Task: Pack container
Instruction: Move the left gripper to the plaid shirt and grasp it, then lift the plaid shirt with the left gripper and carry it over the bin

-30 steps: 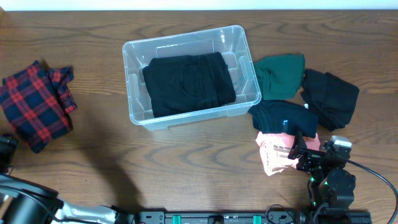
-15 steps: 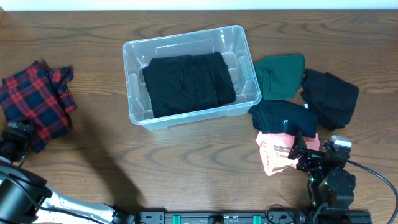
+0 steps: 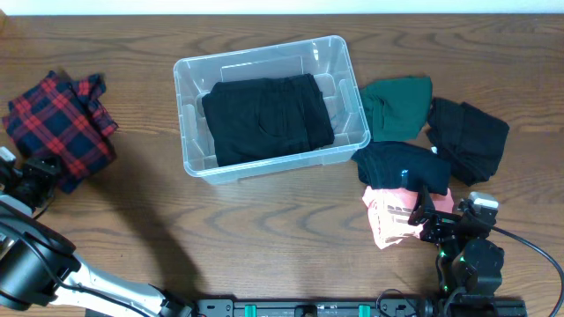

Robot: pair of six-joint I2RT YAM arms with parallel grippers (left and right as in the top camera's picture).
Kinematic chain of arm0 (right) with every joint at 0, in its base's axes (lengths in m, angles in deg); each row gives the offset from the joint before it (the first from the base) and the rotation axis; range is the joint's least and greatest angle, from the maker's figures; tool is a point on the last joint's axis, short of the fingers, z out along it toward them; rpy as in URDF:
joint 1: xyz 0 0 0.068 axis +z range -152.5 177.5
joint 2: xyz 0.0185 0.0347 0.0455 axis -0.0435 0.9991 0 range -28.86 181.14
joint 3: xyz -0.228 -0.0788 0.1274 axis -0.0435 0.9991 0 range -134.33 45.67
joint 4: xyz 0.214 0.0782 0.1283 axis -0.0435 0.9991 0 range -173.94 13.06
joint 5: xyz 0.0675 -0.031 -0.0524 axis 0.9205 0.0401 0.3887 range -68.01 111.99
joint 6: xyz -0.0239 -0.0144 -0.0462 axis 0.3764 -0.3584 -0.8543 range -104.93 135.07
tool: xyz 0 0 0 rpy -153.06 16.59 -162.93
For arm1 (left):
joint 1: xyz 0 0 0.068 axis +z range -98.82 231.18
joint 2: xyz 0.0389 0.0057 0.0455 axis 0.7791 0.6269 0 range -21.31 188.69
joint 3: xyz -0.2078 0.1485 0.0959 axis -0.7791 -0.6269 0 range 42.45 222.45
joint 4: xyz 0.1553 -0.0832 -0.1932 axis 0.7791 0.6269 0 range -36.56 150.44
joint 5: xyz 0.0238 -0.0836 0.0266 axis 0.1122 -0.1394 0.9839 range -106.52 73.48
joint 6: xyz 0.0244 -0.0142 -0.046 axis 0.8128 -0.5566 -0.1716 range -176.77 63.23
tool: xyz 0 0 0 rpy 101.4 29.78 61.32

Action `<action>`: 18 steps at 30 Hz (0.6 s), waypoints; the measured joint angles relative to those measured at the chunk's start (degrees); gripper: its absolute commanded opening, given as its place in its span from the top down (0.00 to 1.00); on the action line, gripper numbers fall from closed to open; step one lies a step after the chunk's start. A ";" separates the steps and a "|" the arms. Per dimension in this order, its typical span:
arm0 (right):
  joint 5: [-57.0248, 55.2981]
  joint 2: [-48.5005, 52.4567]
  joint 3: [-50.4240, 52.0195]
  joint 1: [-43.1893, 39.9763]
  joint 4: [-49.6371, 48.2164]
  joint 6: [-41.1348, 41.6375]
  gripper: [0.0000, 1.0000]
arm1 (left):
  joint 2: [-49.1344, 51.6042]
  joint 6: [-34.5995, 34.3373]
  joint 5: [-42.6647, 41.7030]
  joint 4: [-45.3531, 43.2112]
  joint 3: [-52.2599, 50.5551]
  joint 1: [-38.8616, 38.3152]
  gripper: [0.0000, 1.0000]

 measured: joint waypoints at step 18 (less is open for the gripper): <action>0.02 0.00 0.00 0.00 0.02 0.00 0.01 | -17.25 -19.19 -21.00 0.37 -0.04 -0.28 0.94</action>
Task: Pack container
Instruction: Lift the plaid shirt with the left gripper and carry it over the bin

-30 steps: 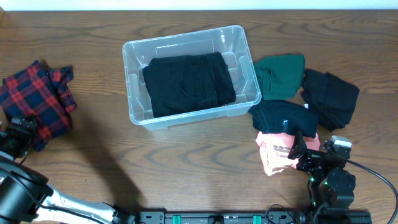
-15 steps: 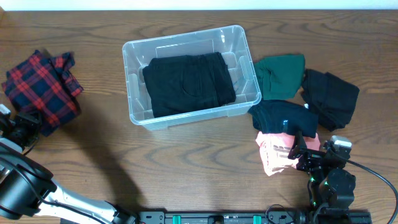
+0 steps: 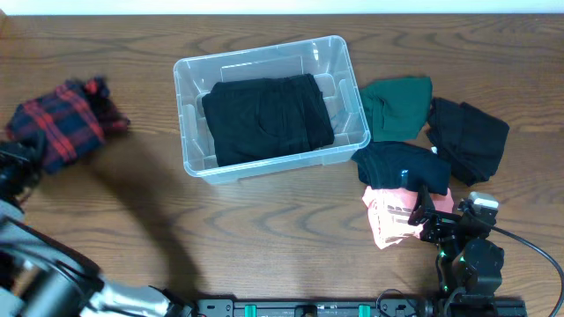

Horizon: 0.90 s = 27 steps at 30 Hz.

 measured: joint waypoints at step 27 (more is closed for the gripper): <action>0.00 0.00 0.00 0.00 -0.02 0.00 0.01 | -19.63 -16.63 21.16 -30.56 -0.02 -65.85 0.94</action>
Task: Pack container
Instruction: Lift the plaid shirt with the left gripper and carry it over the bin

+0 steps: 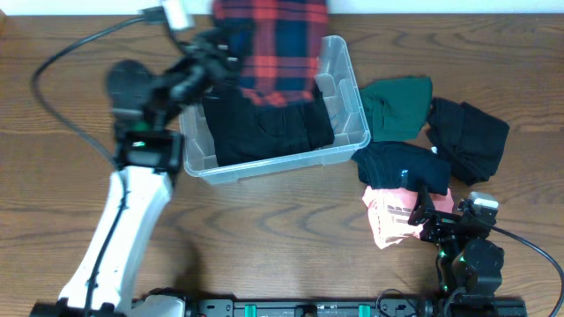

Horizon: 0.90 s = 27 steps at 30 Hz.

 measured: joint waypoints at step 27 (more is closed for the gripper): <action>-0.04 0.00 0.00 0.00 0.02 0.00 0.01 | 18.36 13.55 -3.76 37.88 0.20 1.09 0.94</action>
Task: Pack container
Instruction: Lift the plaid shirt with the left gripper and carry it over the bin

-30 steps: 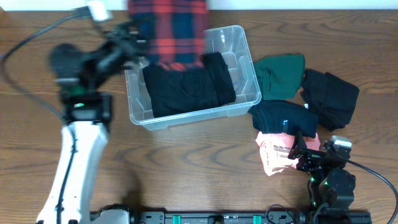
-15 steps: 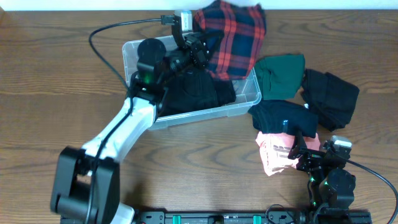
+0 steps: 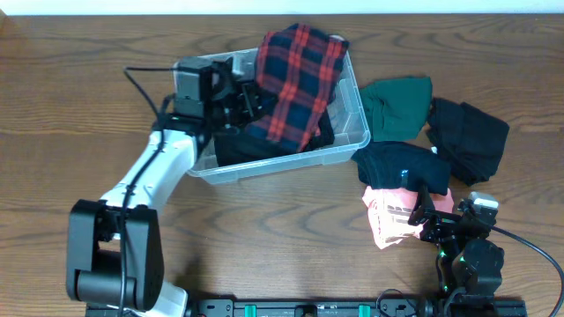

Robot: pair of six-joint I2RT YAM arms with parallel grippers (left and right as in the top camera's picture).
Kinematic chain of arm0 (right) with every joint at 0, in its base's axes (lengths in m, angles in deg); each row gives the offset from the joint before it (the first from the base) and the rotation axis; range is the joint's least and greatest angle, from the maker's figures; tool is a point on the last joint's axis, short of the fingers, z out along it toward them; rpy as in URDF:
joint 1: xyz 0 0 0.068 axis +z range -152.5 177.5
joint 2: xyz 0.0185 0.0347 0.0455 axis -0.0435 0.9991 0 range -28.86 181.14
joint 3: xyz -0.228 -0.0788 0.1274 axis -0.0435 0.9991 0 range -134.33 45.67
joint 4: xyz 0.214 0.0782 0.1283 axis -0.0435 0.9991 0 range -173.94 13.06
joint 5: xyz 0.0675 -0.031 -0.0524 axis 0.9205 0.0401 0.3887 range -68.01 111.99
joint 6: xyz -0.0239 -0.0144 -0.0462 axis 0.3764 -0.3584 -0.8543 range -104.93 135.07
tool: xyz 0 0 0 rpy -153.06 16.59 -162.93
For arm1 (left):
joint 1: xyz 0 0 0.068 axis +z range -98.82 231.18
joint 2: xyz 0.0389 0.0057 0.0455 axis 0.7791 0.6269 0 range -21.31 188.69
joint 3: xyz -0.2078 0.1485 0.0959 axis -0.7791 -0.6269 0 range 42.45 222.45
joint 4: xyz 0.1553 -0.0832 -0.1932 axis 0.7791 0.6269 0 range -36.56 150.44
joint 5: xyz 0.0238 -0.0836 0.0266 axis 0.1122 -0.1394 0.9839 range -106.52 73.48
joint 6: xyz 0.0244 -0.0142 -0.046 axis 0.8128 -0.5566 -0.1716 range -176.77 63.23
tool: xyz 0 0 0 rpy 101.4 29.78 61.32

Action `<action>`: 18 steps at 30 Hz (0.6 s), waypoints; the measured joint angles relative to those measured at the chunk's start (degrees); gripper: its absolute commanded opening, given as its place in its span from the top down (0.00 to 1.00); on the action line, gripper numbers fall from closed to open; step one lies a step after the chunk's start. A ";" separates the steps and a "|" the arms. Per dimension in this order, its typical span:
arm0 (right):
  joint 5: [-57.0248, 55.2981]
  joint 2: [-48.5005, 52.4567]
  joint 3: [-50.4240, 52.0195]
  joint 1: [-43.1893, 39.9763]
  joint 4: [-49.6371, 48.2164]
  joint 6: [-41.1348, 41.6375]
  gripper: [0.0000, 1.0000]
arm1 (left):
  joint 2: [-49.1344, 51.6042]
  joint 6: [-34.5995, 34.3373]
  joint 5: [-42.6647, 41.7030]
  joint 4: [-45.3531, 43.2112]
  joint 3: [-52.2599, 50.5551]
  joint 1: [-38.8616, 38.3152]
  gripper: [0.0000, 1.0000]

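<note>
A clear plastic bin (image 3: 351, 141) stands at the table's middle back, with a folded black garment (image 3: 231, 145) lying in it. A red plaid garment (image 3: 298, 79) hangs spread over the bin's right half, its top edge reaching past the far rim. My left gripper (image 3: 249, 99) is over the bin from the left side, shut on the plaid garment's left edge. My right gripper (image 3: 421, 220) rests low at the front right, on the edge of a pink garment (image 3: 386, 222); whether its fingers are open or shut does not show.
Right of the bin lie a dark green garment (image 3: 397, 106), a black garment (image 3: 471, 132) and a dark navy one (image 3: 401, 165) partly over the pink one. The left arm crosses the table's left front toward the bin.
The left gripper has come lower and further right over the bin. The plaid garment, held high at the bin's back, now drapes over its right half. The right arm has not moved.
The plaid garment first lay at the table's far left with my left gripper beside it. Then the gripper held it there, bunched up. Then it hung over the bin's back edge, and now it lies spread over the bin's right half, still held.
</note>
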 measured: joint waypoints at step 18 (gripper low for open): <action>0.02 0.00 0.00 0.00 0.00 0.00 0.01 | -17.42 -2.99 25.55 29.97 -0.15 4.66 0.91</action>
